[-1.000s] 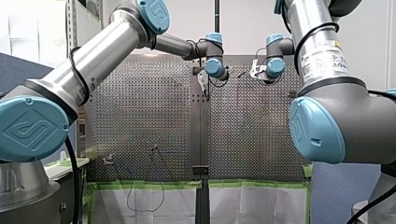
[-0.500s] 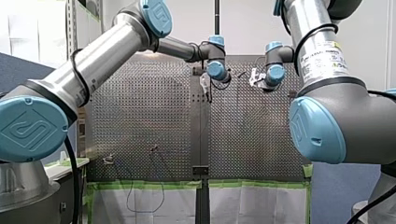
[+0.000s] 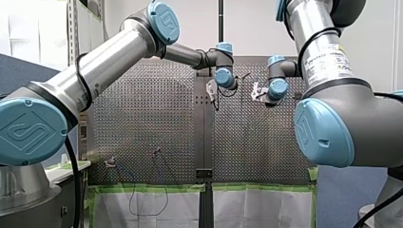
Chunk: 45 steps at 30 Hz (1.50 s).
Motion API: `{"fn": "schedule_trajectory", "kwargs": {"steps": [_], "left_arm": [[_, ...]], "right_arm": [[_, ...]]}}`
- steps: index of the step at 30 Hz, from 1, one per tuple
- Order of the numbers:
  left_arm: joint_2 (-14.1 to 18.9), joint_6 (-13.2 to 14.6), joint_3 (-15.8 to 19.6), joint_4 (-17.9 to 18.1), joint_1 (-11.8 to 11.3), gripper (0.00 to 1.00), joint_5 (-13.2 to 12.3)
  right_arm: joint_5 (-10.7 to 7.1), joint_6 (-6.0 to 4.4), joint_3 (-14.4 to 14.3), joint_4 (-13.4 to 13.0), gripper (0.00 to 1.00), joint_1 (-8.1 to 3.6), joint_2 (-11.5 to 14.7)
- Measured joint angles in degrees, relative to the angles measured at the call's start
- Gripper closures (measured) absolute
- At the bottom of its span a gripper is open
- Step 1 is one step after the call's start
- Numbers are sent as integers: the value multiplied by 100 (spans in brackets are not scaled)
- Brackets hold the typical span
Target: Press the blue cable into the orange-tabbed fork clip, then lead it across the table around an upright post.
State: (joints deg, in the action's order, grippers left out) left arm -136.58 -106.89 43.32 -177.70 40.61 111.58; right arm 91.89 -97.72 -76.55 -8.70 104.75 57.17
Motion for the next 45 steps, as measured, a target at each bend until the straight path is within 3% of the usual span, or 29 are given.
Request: {"fn": "schedule_trajectory", "kwargs": {"steps": [7, 13, 17, 26, 36, 45], "left_arm": [[-3, 0, -1, 0, 1, 100, 64], [-3, -1, 1, -10, 9, 100, 124], [-3, -1, 6, -20, 9, 100, 163], [-3, -6, 45, -29, 9, 100, 207], [-3, -6, 56, -38, 6, 100, 242], [-2, -7, 57, -46, -5, 100, 249]], "right_arm": [[40, 125, -214, -151, 100, 40, -185], [48, 149, -523, -496, 100, -31, -219], [49, 219, -643, -684, 100, -87, -298], [56, 324, -776, -835, 100, -173, -518], [129, 103, -927, -1215, 100, -369, -1059], [246, -76, -934, -1409, 100, -528, -1322]]}}
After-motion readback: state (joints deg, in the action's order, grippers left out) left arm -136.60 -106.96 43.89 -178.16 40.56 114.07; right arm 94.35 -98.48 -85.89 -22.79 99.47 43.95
